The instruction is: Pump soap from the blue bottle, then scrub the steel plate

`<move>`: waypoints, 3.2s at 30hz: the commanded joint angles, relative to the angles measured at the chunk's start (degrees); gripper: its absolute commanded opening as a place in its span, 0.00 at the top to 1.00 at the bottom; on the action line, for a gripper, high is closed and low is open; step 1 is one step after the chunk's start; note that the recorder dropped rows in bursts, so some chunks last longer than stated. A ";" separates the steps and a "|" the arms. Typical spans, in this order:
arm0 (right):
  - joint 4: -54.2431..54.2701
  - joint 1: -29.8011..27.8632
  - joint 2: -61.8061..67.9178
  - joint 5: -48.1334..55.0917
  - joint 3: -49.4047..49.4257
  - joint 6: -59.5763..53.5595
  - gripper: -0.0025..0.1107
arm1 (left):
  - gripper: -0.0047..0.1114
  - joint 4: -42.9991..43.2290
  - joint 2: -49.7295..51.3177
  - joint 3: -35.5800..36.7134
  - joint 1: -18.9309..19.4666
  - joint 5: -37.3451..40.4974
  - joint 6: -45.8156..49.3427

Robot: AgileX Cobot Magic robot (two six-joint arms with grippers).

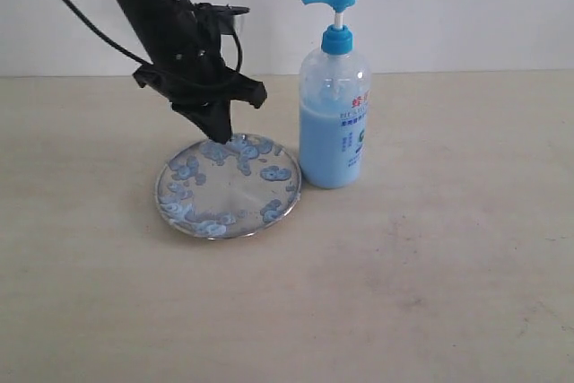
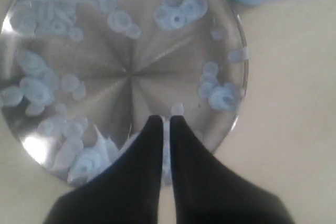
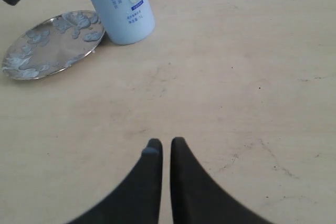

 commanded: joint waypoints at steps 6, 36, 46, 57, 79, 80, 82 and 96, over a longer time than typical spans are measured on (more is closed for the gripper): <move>0.10 -0.11 -0.25 0.05 -0.05 -0.20 0.97 | 0.92 17.76 7.63 -10.15 0.00 2.46 10.81; 0.11 -0.11 -0.25 0.15 -0.05 -0.09 0.97 | 0.92 16.47 11.00 -9.68 4.02 -2.57 6.76; 0.11 -0.11 -0.25 0.15 -0.05 -0.09 0.97 | 0.92 -9.34 8.92 -5.54 4.75 2.46 34.08; 0.11 -0.11 -0.25 0.15 -0.05 -0.09 0.97 | 0.92 -25.05 -11.52 4.64 9.16 -15.05 26.51; 0.11 -0.11 -0.25 0.15 -0.05 -0.09 0.97 | 0.92 -51.75 -80.75 69.98 -3.35 -61.24 64.32; 0.11 -0.11 -0.25 0.15 -0.05 -0.09 0.97 | 0.92 -50.03 -81.83 70.50 -3.35 -63.52 64.97; 0.11 -0.11 -0.25 0.15 -0.05 -0.09 0.97 | 0.92 -45.96 -84.41 71.16 -3.35 -66.33 65.51; 0.11 -0.11 -0.25 0.15 -0.05 -0.09 0.97 | 0.92 -22.36 -93.03 72.87 -2.73 -73.12 52.52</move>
